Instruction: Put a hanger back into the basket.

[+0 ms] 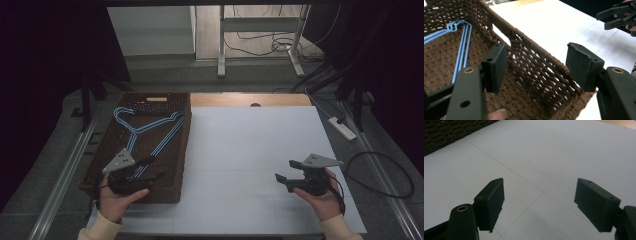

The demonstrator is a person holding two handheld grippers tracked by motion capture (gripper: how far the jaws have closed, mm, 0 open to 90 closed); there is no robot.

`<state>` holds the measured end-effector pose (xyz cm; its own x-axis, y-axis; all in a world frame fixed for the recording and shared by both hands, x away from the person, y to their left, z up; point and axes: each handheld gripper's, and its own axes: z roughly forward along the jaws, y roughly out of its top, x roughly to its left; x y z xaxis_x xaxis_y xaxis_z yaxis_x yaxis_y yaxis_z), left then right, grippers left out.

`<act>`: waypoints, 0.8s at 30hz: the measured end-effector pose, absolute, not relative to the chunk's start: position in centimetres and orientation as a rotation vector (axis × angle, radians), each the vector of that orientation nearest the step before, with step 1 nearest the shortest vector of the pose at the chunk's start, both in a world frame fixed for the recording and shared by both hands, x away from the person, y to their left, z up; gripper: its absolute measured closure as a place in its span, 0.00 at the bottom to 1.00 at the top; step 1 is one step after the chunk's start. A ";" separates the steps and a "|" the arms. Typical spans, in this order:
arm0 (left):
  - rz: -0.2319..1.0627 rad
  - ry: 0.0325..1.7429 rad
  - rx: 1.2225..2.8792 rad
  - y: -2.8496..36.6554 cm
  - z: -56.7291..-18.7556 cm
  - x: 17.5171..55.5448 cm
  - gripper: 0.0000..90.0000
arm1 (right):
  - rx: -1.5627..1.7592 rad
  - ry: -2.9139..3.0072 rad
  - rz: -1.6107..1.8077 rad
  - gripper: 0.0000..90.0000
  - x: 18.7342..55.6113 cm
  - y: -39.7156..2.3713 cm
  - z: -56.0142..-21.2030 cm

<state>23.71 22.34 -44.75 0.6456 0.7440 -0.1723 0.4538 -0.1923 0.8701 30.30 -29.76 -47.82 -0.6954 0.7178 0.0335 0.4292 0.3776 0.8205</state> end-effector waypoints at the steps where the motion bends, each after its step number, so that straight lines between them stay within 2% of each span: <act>1: 0.350 0.955 1.840 22.3 -45.0 23.6 0.38 | 1.009 2.312 1.231 0.27 30.2 -29.9 -47.9; 24: 0.351 0.962 1.829 22.4 -45.1 23.2 0.38 | 1.013 2.296 1.222 0.28 29.9 -30.7 -48.1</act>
<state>23.20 22.39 -45.13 0.6419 0.7460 -0.1775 0.4560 -0.1852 0.8705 29.85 -30.65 -48.07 -0.6839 0.7291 0.0261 0.4288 0.3728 0.8229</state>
